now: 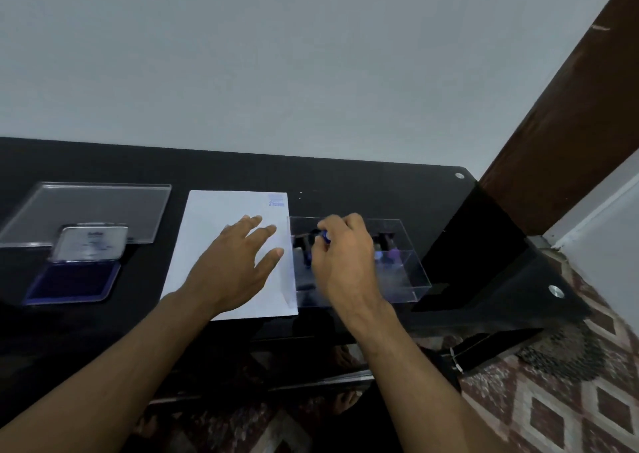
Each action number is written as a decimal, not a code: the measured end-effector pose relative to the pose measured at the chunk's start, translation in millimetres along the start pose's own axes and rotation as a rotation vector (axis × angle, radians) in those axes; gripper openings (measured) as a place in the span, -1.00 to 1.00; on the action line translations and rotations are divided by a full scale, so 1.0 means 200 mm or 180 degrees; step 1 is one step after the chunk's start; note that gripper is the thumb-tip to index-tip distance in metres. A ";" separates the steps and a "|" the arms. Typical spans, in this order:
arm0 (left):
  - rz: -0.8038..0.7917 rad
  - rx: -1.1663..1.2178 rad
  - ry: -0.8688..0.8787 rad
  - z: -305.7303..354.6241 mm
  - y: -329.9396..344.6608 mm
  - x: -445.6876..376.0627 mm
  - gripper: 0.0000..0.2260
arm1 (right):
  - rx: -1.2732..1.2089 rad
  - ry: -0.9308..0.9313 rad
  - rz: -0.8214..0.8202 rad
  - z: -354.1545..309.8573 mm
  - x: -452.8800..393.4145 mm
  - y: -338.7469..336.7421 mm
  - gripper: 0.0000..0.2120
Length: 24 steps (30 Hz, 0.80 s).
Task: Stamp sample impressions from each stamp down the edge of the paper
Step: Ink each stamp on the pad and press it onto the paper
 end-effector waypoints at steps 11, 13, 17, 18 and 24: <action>0.0357 -0.0343 -0.0639 -0.71 -0.39 0.41 -0.45 | -0.0354 -0.0616 -0.0795 -0.62 0.11 0.52 -0.74; 0.0427 -0.0421 -0.0733 -0.84 -0.44 0.48 -0.46 | -0.0426 -0.0708 -0.0918 -0.73 0.14 0.60 -0.76; 0.0422 -0.0534 -0.0997 -1.08 -0.48 0.62 -0.41 | -0.0519 -0.0902 -0.1136 -0.93 0.18 0.74 -0.89; 0.0431 -0.0550 -0.1065 -1.13 -0.49 0.65 -0.37 | -0.0525 -0.0950 -0.1215 -0.98 0.19 0.78 -0.90; 0.0444 -0.0677 -0.1249 -1.34 -0.49 0.74 -0.25 | -0.0508 -0.1336 -0.1537 -1.20 0.23 0.93 -0.87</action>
Point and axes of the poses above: each hand's wrist, its own x-axis away from the middle knuckle, its own y-axis out of the palm, z = x × y, the point moved 7 cm from there along -x, towards the middle knuckle, and after that the axes turned 5 degrees about z, right-handed, at the moved point
